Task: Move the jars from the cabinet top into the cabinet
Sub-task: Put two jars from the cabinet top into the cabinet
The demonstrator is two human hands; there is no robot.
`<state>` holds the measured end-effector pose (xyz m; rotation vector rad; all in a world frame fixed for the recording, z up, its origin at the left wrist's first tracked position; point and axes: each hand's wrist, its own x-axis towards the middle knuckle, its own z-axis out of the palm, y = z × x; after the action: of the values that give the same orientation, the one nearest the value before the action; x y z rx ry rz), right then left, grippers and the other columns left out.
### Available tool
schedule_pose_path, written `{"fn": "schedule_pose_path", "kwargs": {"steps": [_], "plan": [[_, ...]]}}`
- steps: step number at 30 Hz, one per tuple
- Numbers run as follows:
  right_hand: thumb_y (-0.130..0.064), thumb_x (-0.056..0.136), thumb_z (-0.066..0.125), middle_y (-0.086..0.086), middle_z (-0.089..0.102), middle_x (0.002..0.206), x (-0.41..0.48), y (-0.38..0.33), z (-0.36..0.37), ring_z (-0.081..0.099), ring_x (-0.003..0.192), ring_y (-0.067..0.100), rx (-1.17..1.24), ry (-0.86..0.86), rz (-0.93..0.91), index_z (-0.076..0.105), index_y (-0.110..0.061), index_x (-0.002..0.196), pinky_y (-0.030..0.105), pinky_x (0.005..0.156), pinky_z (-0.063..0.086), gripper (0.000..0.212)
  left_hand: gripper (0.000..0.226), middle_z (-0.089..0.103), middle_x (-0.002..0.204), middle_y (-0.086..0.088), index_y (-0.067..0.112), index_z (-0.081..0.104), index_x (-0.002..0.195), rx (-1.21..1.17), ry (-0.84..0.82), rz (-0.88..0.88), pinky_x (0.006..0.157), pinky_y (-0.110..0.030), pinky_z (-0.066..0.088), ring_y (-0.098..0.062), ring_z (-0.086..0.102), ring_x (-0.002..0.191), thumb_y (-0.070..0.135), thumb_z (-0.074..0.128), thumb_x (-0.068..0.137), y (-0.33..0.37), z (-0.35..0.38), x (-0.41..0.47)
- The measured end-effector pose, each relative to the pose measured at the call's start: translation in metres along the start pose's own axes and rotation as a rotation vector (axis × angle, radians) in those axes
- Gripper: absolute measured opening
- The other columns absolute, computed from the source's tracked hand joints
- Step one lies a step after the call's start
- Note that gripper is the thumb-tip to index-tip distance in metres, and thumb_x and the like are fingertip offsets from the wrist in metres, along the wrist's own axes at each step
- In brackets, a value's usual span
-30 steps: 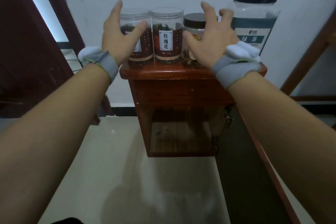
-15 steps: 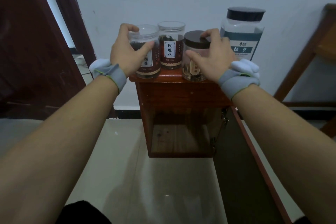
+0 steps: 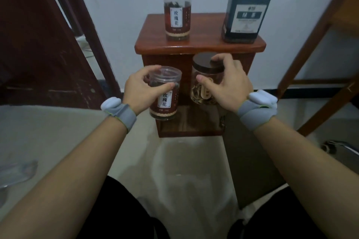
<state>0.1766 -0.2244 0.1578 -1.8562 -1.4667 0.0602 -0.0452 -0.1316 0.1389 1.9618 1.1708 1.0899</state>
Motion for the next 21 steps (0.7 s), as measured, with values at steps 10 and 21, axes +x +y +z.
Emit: {"fn": "schedule_pose_path", "kwargs": {"steps": [10, 21], "plan": [[-0.049, 0.089, 0.069, 0.005, 0.056, 0.128, -0.015, 0.093, 0.115, 0.064, 0.101, 0.029, -0.025, -0.328, 0.201, 0.039, -0.03, 0.131, 0.038, 0.078, 0.055, 0.055, 0.053, 0.065, 0.107, 0.008, 0.024, 0.065, 0.116, 0.173, -0.153, -0.139, 0.078, -0.025, 0.05, -0.009, 0.057, 0.094, 0.038, 0.087, 0.069, -0.101, 0.072, -0.005], [-0.055, 0.095, 0.055, 0.019, 0.035, 0.152, 0.014, 0.186, 0.243, 0.054, 0.12, 0.046, -0.178, -0.55, 0.276, 0.015, -0.042, 0.155, 0.049, 0.096, 0.053, 0.074, 0.058, 0.065, 0.126, -0.007, 0.029, 0.067, 0.125, 0.316, -0.28, -0.138, 0.095, -0.042, 0.054, -0.025, 0.061, 0.112, 0.044, 0.084, 0.071, -0.224, 0.153, 0.034]]}}
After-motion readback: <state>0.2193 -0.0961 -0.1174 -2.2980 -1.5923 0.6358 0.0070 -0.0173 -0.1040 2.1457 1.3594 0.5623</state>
